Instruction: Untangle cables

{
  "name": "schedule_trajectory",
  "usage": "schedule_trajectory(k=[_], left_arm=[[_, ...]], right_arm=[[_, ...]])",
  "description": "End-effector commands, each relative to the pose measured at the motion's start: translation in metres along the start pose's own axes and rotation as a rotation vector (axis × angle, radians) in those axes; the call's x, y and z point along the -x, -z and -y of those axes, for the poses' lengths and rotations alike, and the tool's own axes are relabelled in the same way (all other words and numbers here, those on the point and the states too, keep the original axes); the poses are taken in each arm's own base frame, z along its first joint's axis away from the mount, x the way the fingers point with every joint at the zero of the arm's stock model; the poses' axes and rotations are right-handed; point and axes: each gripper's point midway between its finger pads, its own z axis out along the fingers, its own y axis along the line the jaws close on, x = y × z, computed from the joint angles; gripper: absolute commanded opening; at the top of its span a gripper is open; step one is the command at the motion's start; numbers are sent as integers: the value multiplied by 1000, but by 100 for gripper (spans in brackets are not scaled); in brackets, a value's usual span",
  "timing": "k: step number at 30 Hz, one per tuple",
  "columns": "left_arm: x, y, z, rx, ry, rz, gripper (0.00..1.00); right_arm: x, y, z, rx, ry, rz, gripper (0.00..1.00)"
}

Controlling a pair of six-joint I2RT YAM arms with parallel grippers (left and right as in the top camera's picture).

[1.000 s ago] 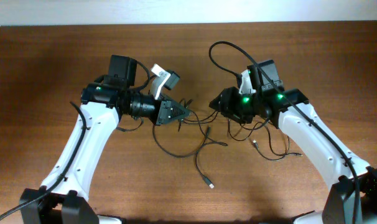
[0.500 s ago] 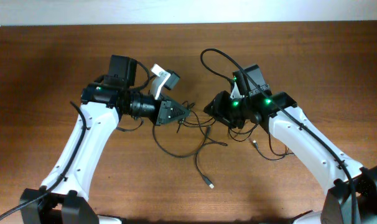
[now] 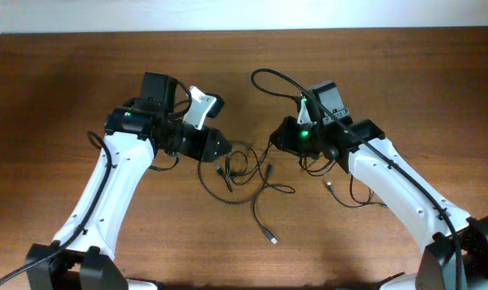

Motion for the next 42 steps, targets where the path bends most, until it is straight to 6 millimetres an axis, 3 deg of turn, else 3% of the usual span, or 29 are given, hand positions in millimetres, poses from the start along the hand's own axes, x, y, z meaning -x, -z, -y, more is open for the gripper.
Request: schedule_trajectory(k=[1,2,4,5,6,8,14,17,22,26,29,30,31,32,33,36,39,41,42], left_arm=[[-1,1,-20,114,44,-16,45],[-3,1,-23,129,46,-21,49],[-5,1,-29,161,47,-28,75],[-5,1,-29,161,47,-28,82],[-5,1,-29,160,47,-28,99],[-5,1,-29,161,47,-28,99],[-5,1,-29,161,47,-28,99],[-5,1,-29,161,47,-28,99],[-5,1,-29,161,47,-28,99],[-5,1,-29,161,47,-28,99],[-5,1,-29,160,47,-28,99],[-5,1,-29,161,47,-28,99],[-5,1,-29,161,47,-28,99],[-5,1,-29,160,47,-28,99],[-5,1,-29,160,47,-28,99],[-5,1,-29,161,47,-28,99],[-5,1,-29,161,47,-28,99],[-5,1,-29,161,47,-28,99],[-5,1,-29,160,47,-28,99]], right_arm=[[19,-2,23,-86,-7,66,32],[26,0,34,-96,-36,73,32],[36,5,59,-133,-100,76,32],[38,6,70,-151,-127,71,32],[39,6,80,-168,-151,63,32],[38,1,95,-194,-181,45,33],[41,-45,119,-215,-144,8,37],[31,-71,120,-155,-247,-55,41],[33,-104,128,-112,-448,-59,43],[31,-119,112,-23,-576,-90,45],[37,-126,92,28,-562,-60,45],[38,-127,87,40,-547,-55,39],[36,-128,85,38,-538,-58,25],[35,-128,84,48,-493,-65,4],[36,-124,78,83,-435,-79,4],[52,-87,28,280,-157,-57,4],[62,-3,-41,452,167,65,4],[54,68,-85,558,352,155,4],[50,94,-98,580,423,203,4]])
